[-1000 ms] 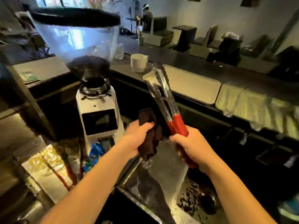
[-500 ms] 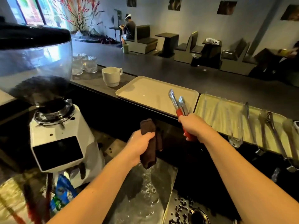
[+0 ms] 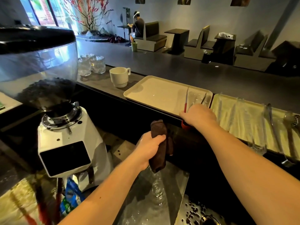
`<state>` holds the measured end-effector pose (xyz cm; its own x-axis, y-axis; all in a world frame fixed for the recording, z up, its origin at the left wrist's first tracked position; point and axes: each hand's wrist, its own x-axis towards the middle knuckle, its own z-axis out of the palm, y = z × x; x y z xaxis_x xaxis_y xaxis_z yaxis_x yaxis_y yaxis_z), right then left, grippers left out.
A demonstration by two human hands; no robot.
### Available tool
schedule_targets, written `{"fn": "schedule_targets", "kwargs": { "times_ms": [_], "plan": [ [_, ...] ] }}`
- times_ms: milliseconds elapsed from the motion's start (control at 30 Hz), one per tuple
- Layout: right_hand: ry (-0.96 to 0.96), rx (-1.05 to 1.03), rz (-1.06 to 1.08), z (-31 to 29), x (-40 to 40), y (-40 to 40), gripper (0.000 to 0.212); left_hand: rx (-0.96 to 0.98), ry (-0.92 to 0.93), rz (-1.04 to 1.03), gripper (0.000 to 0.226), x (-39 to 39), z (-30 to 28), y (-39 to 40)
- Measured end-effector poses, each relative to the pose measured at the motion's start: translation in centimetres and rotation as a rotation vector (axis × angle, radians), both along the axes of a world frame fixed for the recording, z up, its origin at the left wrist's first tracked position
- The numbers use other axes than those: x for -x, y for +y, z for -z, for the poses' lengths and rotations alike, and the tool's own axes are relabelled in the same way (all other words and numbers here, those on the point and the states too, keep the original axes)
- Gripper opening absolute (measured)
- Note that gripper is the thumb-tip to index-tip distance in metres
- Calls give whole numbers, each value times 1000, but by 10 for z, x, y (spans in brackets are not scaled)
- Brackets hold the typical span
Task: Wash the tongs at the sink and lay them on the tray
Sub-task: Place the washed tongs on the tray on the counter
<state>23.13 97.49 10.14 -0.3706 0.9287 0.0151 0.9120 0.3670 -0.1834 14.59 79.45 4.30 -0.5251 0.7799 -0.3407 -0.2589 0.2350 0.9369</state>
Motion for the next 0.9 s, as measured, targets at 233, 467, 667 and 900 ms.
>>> {"fn": "schedule_targets", "kwargs": {
  "times_ms": [233, 467, 667, 900],
  "plan": [
    [6, -213, 66, -17, -2, -19, 65, -9, -8, 1, 7, 5, 2, -33],
    [204, 37, -280, -11, 19, -114, 33, -16, -80, -77, 8, 23, 11, -100],
    [464, 458, -446, 42, 54, -240, 23, 64, -147, -185, 6, 49, 42, -204],
    [410, 600, -473, 97, 96, -355, 22, 120, -225, -340, 21, 72, 93, -333]
  ]
}}
